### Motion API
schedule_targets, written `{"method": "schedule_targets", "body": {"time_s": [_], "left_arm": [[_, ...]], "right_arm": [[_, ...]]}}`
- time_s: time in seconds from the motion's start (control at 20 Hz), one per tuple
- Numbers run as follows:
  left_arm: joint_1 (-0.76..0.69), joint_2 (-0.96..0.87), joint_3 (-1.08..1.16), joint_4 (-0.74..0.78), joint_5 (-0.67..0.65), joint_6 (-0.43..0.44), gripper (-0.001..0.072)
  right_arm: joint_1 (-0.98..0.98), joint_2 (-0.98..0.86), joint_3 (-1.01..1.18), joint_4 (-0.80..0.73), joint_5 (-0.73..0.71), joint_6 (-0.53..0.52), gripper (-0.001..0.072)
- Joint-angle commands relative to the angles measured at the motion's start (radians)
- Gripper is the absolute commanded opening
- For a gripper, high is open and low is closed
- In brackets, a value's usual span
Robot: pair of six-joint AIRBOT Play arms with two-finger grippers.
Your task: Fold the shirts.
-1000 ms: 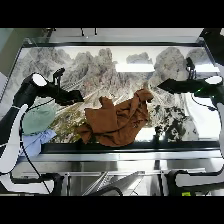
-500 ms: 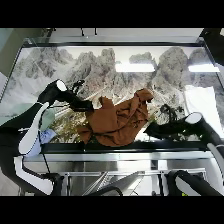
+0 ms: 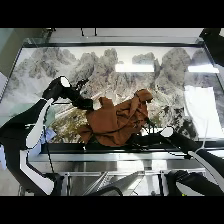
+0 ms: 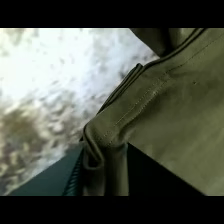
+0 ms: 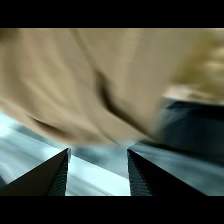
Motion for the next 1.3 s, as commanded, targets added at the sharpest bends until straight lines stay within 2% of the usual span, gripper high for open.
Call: {"method": "schedule_targets", "body": {"time_s": [0.0, 0.05, 0.1, 0.15, 0.25, 0.4, 0.55, 0.8, 1.0, 1.25], "left_arm": [[0.014, -0.005, 0.006, -0.001, -0.018, 0.004, 0.0014], [0.022, -0.005, 0.006, -0.001, -0.018, 0.004, 0.0014], [0.031, -0.004, 0.006, -0.001, -0.019, 0.003, 0.0014], [0.039, -0.002, 0.006, -0.001, -0.025, 0.003, 0.0014], [0.066, 0.019, 0.005, -0.001, -0.039, 0.002, 0.0013], [0.126, 0.099, 0.005, -0.002, -0.079, -0.001, 0.0013], [0.189, 0.196, 0.005, -0.055, -0.145, -0.005, 0.0014], [0.285, 0.452, 0.006, -0.242, -0.213, -0.005, 0.0013], [0.378, 0.748, 0.027, -0.414, -0.205, -0.005, 0.0014], [0.493, 1.032, 0.227, -0.406, -0.112, -0.002, 0.0013]], "right_arm": [[0.029, -0.094, 0.017, 0.078, -0.125, -0.228, 0.0434], [0.029, -0.102, 0.035, 0.1, -0.127, -0.265, 0.0324], [0.029, -0.106, 0.057, 0.1, -0.132, -0.282, 0.0279], [0.026, -0.105, 0.08, 0.099, -0.144, -0.291, 0.0178], [0.016, -0.104, 0.131, 0.086, -0.162, -0.306, 0.002], [-0.036, -0.084, 0.225, 0.009, -0.154, -0.316, 0.002], [-0.103, 0.02, 0.333, -0.061, -0.129, -0.316, 0.0019], [-0.301, 0.26, 0.641, -0.185, 0.048, -0.315, 0.0018], [-0.477, 0.374, 0.972, -0.281, 0.172, -0.316, 0.0018], [-0.543, 0.404, 1.249, -0.38, 0.187, -0.368, 0.0018]]}}
